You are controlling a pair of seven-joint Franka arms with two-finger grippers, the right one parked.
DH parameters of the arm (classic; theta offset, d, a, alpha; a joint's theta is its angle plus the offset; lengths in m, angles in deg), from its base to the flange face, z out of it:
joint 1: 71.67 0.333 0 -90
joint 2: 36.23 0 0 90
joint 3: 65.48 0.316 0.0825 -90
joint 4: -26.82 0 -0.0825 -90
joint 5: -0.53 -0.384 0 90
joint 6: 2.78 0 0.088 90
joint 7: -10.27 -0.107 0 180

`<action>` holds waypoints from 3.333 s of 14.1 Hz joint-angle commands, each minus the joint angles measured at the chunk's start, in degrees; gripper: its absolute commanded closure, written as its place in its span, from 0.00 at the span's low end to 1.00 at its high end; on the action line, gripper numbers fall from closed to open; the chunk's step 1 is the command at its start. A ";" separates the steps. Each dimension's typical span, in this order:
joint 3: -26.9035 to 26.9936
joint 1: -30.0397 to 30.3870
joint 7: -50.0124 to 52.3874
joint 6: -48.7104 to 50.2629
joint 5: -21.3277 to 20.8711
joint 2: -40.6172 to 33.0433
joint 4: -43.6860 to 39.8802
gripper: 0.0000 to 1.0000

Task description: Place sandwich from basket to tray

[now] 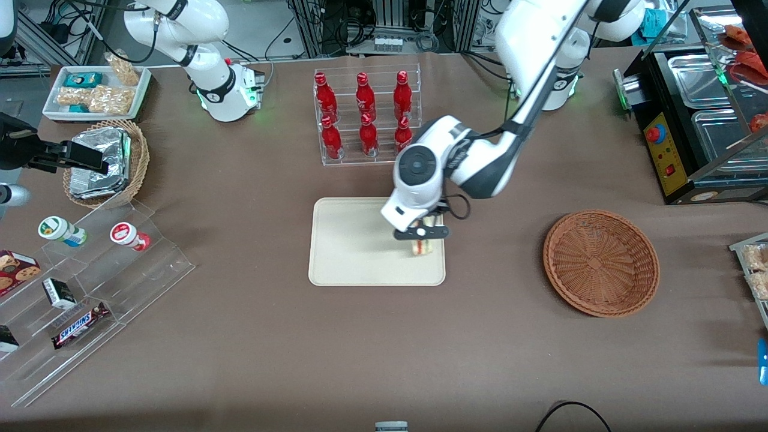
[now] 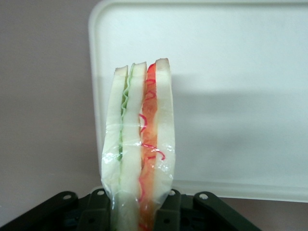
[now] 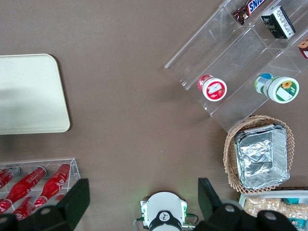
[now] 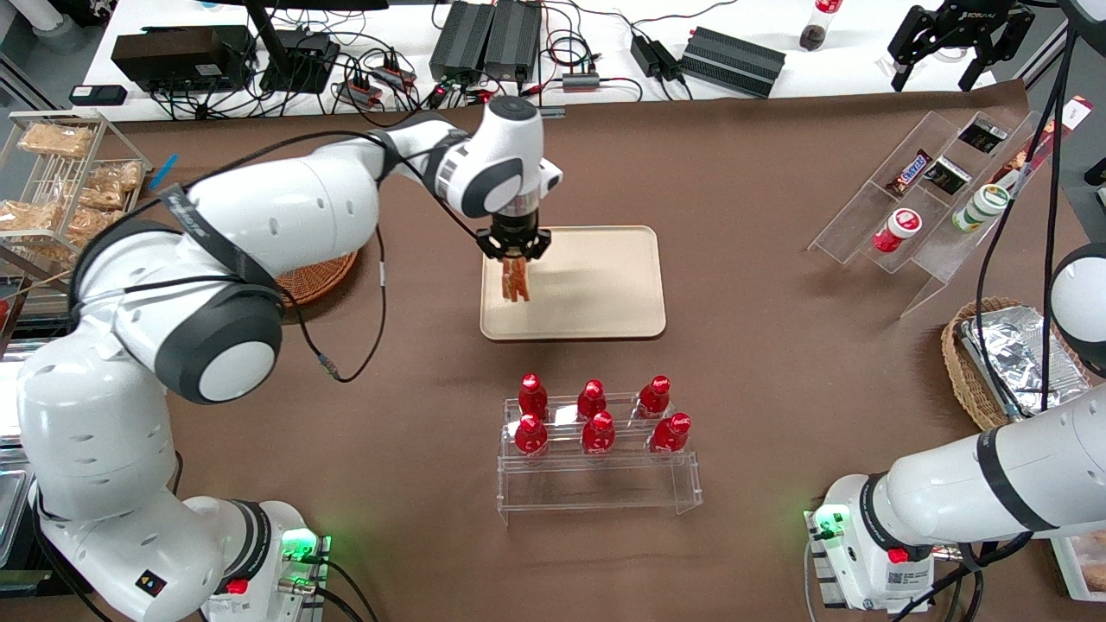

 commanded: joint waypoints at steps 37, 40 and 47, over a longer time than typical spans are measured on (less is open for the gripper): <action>5.32 34.95 -43.98 43.33 2.87 -23.87 -6.54 0.00; 5.23 34.69 -41.09 43.87 3.04 -22.99 -9.80 0.00; 4.97 34.43 -33.00 44.04 3.22 -21.58 -13.24 0.00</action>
